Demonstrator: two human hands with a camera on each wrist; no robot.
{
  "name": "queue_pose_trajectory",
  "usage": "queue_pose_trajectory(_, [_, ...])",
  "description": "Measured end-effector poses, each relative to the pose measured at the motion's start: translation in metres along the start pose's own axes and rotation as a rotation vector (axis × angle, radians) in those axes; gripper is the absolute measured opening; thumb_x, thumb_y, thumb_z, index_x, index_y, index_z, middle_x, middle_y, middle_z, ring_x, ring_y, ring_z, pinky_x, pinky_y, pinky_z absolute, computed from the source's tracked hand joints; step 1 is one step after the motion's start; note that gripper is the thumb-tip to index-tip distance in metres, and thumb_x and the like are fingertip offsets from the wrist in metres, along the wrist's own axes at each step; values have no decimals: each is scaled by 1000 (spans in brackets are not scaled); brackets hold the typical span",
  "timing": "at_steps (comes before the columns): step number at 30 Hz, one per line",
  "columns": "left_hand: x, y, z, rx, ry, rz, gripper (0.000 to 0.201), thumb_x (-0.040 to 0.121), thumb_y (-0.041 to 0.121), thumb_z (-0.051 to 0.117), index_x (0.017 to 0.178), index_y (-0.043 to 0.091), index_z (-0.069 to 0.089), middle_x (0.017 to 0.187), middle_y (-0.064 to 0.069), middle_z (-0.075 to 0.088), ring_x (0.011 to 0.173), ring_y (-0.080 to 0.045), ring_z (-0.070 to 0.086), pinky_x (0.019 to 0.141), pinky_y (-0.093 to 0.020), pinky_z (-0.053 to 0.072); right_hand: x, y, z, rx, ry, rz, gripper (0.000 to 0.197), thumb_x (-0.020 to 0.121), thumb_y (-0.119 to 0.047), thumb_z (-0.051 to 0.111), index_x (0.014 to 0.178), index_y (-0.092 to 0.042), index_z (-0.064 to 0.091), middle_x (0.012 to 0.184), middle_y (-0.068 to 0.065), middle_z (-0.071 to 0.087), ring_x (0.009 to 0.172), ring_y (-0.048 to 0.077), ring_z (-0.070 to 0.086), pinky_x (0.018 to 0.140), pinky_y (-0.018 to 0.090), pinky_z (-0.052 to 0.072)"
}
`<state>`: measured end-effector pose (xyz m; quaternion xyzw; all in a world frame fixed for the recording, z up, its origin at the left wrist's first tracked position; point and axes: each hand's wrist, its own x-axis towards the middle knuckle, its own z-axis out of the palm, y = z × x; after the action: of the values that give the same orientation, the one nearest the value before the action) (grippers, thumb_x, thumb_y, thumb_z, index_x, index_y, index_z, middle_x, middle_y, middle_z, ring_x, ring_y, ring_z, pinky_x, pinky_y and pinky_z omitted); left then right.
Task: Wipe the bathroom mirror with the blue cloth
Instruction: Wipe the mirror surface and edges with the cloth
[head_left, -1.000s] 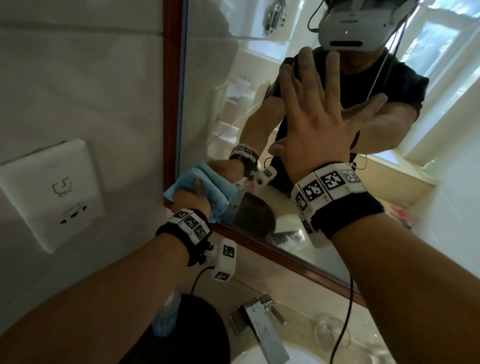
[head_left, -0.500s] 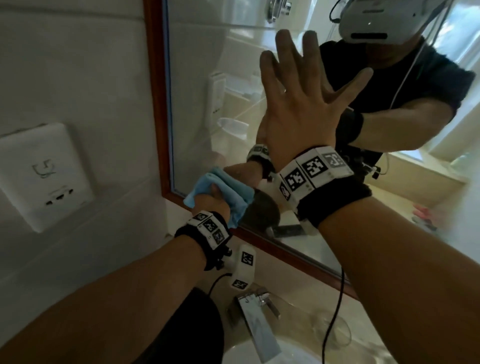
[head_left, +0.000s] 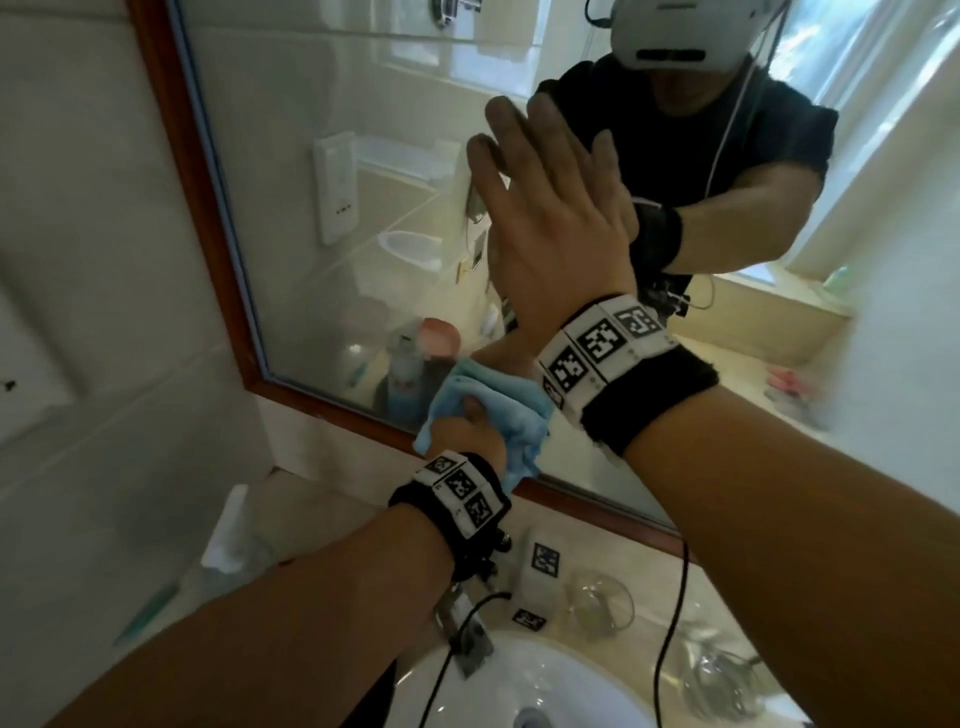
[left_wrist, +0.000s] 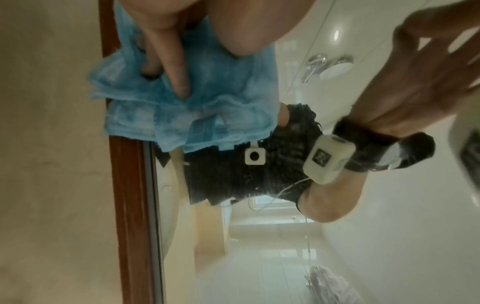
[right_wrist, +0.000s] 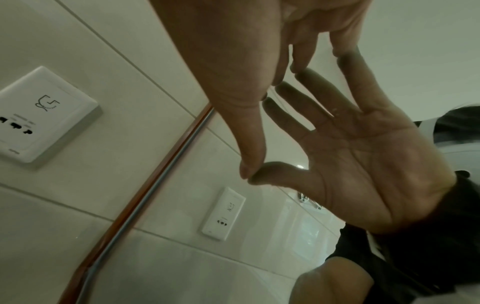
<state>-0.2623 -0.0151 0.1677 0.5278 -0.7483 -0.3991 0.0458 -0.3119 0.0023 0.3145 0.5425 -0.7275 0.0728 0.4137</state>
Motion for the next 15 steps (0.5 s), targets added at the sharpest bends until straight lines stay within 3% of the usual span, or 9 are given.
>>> queue_pose_trajectory(1, [-5,2,7,-73,-12,14,50,104,17,39,146,-6,26,152,-22,32,140,-34,32,111,-38,31,-2,3,-2,8,-13,4,58,88,-11,29,145,-13,38,156,10,28,145,33,21,112,64,17])
queue_pose_trajectory(3, [-19,4,18,-555,76,-201,50,104,35,34,139,1,43,141,-19,49,128,-32,49,97,-31,42,-6,6,-5,-1,-19,-2,59,88,-12,28,146,-14,36,157,10,27,145,33,20,112,64,17])
queue_pose_trajectory(4, [-20,2,24,-627,111,-176,51,103,41,33,132,3,51,134,-17,55,121,-31,56,90,-31,45,-8,8,-5,-9,-20,-3,58,88,-12,31,146,-14,36,157,10,27,145,33,20,112,64,17])
queue_pose_trajectory(7, [-9,-2,28,-673,119,-195,51,99,50,41,117,4,55,127,-18,60,114,-33,59,84,-34,47,-8,8,-4,-47,-11,0,56,90,-12,45,145,-16,39,156,7,29,145,32,22,112,64,17])
queue_pose_trajectory(10, [5,-8,21,-706,164,-270,75,90,56,55,132,-5,44,130,-20,57,115,-35,58,84,-35,47,-7,6,-2,-79,-27,24,56,91,-18,51,145,-19,38,157,4,28,146,29,21,112,64,16])
queue_pose_trajectory(12, [17,-15,16,-705,144,-258,79,89,56,56,135,-6,43,132,-21,56,118,-36,56,90,-36,47,-8,7,-8,-90,-95,13,57,93,-25,50,148,-20,34,159,3,23,147,29,17,112,65,14])
queue_pose_trajectory(14, [29,-24,6,-764,181,-281,78,90,57,54,136,-5,44,134,-21,54,122,-36,54,96,-37,45,-9,7,-20,-49,-187,2,65,90,-45,32,151,-21,26,161,3,15,148,29,8,113,65,8])
queue_pose_trajectory(15, [34,-28,-1,-789,201,-301,76,91,56,53,136,-5,44,135,-20,54,123,-36,53,98,-38,45,-10,7,-26,-12,-241,1,80,81,-56,15,152,-21,22,162,2,11,148,29,4,113,64,4])
